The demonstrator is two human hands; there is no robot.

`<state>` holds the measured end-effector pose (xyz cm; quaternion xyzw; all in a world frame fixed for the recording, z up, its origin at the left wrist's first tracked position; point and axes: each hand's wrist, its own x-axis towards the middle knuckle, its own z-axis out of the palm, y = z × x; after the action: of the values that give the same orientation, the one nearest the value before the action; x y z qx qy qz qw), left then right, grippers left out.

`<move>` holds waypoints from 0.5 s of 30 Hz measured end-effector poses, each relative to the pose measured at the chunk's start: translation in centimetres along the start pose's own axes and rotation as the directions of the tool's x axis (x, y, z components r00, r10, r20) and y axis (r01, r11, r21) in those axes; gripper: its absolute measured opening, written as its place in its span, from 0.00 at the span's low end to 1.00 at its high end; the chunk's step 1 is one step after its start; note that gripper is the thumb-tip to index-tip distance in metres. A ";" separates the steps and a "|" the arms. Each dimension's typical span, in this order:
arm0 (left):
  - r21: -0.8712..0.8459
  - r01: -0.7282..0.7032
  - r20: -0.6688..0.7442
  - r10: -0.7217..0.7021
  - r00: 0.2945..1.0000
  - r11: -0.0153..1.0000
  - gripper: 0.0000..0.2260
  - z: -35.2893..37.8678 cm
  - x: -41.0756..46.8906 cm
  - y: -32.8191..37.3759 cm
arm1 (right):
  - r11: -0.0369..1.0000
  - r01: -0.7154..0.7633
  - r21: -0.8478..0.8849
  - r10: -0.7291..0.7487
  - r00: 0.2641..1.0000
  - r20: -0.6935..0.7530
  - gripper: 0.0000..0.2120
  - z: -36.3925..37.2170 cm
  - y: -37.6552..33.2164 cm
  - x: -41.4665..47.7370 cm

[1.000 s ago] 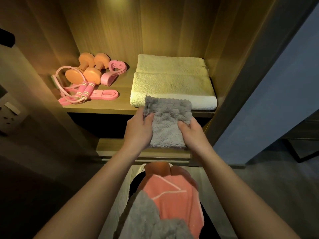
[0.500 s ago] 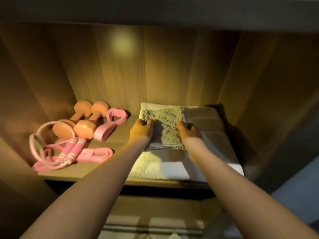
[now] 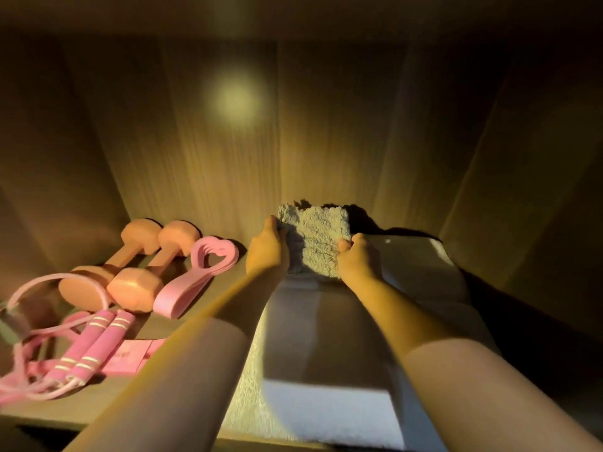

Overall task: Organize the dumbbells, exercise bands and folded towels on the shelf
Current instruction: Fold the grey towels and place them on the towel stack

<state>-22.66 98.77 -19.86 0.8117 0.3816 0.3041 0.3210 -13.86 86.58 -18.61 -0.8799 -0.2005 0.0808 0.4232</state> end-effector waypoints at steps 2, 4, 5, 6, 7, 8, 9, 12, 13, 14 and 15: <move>-0.013 0.047 0.006 -0.047 0.999 0.999 0.10 0.3 0.8 -0.4 | 1.000 -0.009 -0.016 0.009 1.000 -0.004 0.14 0.7 0.5 0.6; 0.030 0.112 -0.001 -0.112 0.994 0.993 0.09 0.3 1.0 -1.0 | 0.999 -0.013 -0.052 0.011 0.999 -0.031 0.15 1.0 0.3 0.6; 0.075 0.122 -0.014 -0.122 0.992 0.990 0.09 0.1 1.0 -0.9 | 0.994 -0.005 -0.107 -0.003 0.997 -0.071 0.16 1.0 0.2 0.6; 0.150 0.100 -0.049 -0.093 0.994 0.984 0.09 -0.1 1.1 -0.8 | 0.981 0.024 -0.193 -0.048 0.991 -0.121 0.16 0.8 0.1 0.5; 0.229 0.032 -0.086 -0.012 0.996 0.973 0.11 -0.3 1.0 -0.6 | 0.955 0.085 -0.284 -0.138 0.975 -0.174 0.16 0.5 0.1 0.3; 0.296 -0.087 -0.102 0.122 0.987 0.951 0.13 -0.4 0.9 -0.4 | 0.915 0.176 -0.364 -0.259 0.946 -0.196 0.17 0.3 0.2 0.2; 0.339 -0.240 -0.071 0.280 0.957 0.910 0.17 -0.5 0.9 -0.1 | 0.860 0.288 -0.422 -0.381 0.912 -0.154 0.19 0.1 0.4 0.4; 0.401 -0.568 0.256 0.507 0.823 0.719 0.25 0.0 0.5 0.4 | 0.729 0.509 -0.457 -0.448 0.860 0.243 0.26 0.8 0.6 1.0; 0.431 -0.584 0.355 0.466 0.811 0.688 0.25 0.4 0.2 0.2 | 0.716 0.514 -0.472 -0.387 0.855 0.344 0.27 1.4 1.0 1.2; 0.463 -0.560 0.422 0.385 0.821 0.687 0.25 1.0 0.1 -0.3 | 0.698 0.504 -0.508 -0.335 0.857 0.390 0.27 1.9 1.5 1.4; 0.485 -0.520 0.459 0.301 0.836 0.704 0.24 1.5 -0.1 -0.7 | 0.671 0.492 -0.555 -0.304 0.865 0.399 0.27 2.3 2.0 1.5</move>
<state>-21.92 98.66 -21.32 0.9752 0.2003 0.0871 0.0364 -12.61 87.72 -21.57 -0.8839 -0.4607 0.0328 0.0731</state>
